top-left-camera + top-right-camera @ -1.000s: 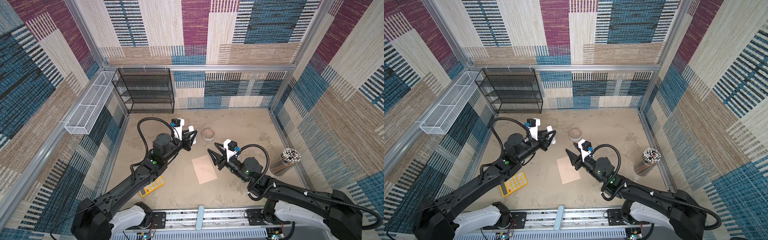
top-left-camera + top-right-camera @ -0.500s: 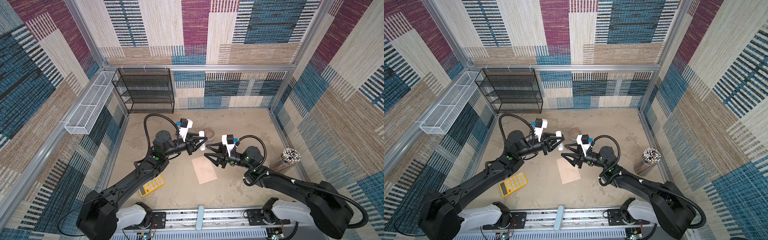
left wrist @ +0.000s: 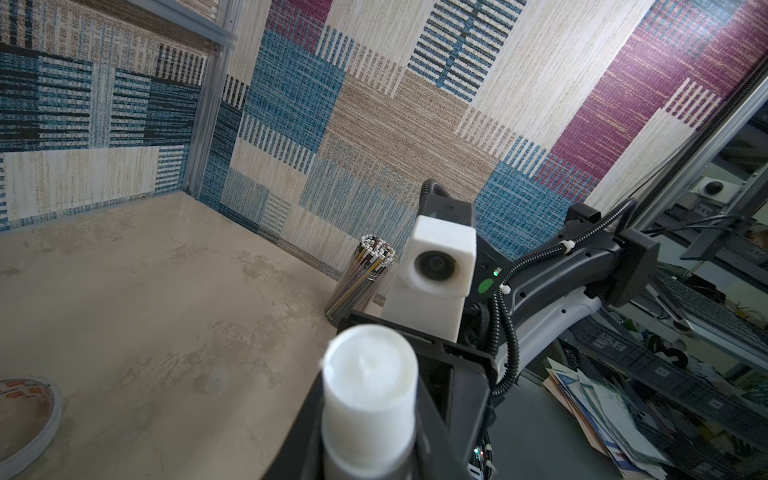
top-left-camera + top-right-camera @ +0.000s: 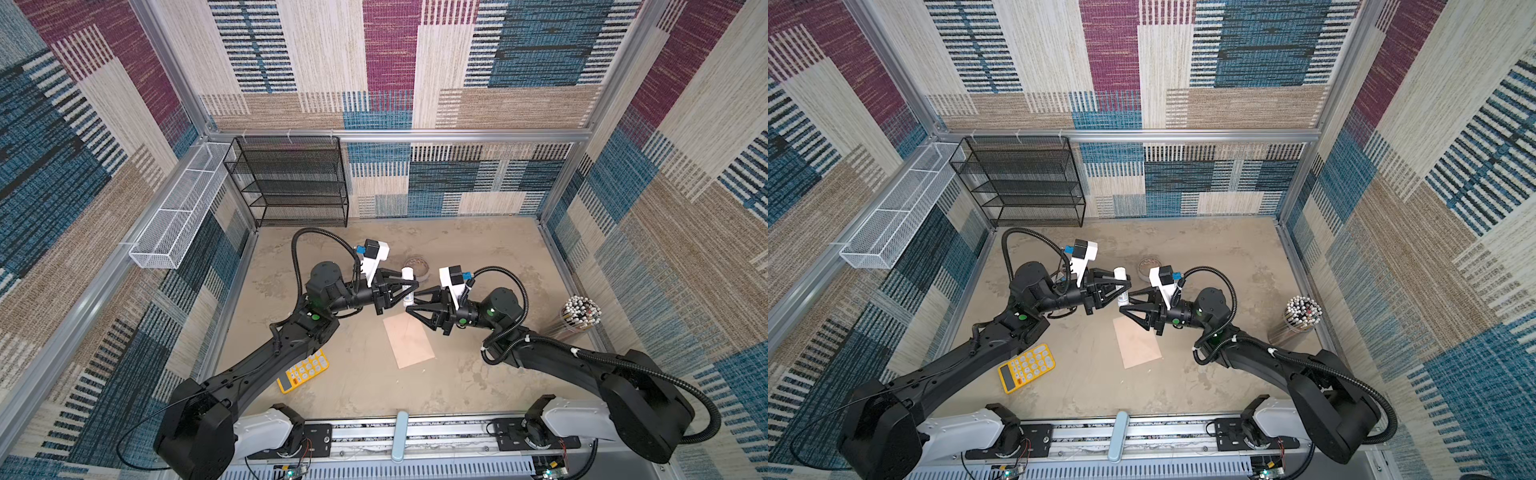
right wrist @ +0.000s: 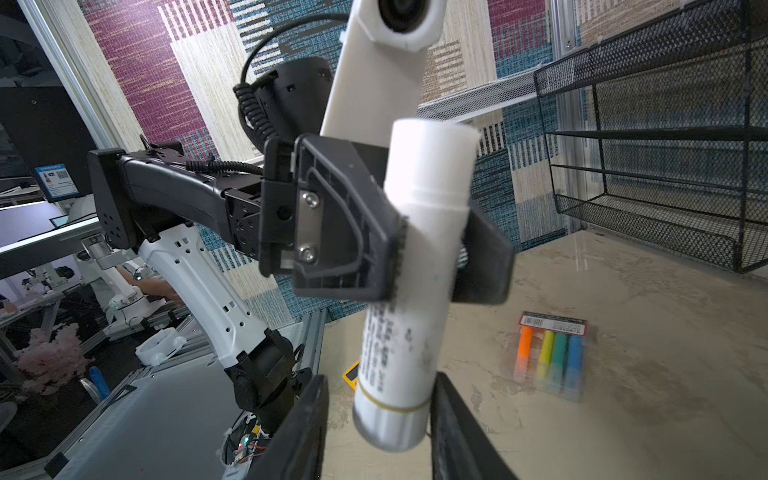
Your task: Place the letter into the envelope and seal it
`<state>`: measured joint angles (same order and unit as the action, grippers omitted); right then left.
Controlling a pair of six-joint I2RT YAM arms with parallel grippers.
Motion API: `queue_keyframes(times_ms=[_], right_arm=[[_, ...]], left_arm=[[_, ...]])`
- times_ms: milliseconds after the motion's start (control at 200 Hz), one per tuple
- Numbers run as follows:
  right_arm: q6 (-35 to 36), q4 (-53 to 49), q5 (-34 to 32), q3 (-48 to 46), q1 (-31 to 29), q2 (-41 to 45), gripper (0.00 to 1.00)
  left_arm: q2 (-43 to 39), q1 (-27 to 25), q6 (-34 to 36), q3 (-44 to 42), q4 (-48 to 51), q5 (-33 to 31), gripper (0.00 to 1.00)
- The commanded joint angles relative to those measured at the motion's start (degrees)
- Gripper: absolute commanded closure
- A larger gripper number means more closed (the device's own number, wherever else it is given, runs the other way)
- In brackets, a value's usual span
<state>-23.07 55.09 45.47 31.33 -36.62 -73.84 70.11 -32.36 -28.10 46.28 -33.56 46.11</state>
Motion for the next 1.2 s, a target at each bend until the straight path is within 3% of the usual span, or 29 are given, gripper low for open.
queue_keyframes(times_ms=[0,416,646,776,907,1197], right_arm=[[-1.15,3.25,2.45,0.57,-0.11,-0.48,0.64],[-2.12,3.42,1.08,0.61,-0.06,0.15,0.75],[-1.64,-1.32,-3.21,1.4,-0.43,3.05,0.79],[1.82,-6.25,-10.67,1.71,-2.82,6.23,0.8],[5.67,-9.62,-22.2,1.45,-6.46,9.59,0.82],[14.83,-13.35,-46.59,2.99,-17.13,11.47,0.84]], left_arm=[[0.16,0.07,-0.73,0.06,-3.35,0.4,1.0],[0.83,-0.28,0.56,0.21,-2.13,-0.72,1.0],[-1.23,-2.37,7.21,-0.4,8.36,-10.41,1.0],[-1.82,-3.98,9.03,-0.73,11.2,-17.32,1.0],[-2.18,-5.24,8.47,-1.82,11.03,-23.03,1.0],[-1.1,-8.38,6.2,-3.17,9.21,-29.98,1.0]])
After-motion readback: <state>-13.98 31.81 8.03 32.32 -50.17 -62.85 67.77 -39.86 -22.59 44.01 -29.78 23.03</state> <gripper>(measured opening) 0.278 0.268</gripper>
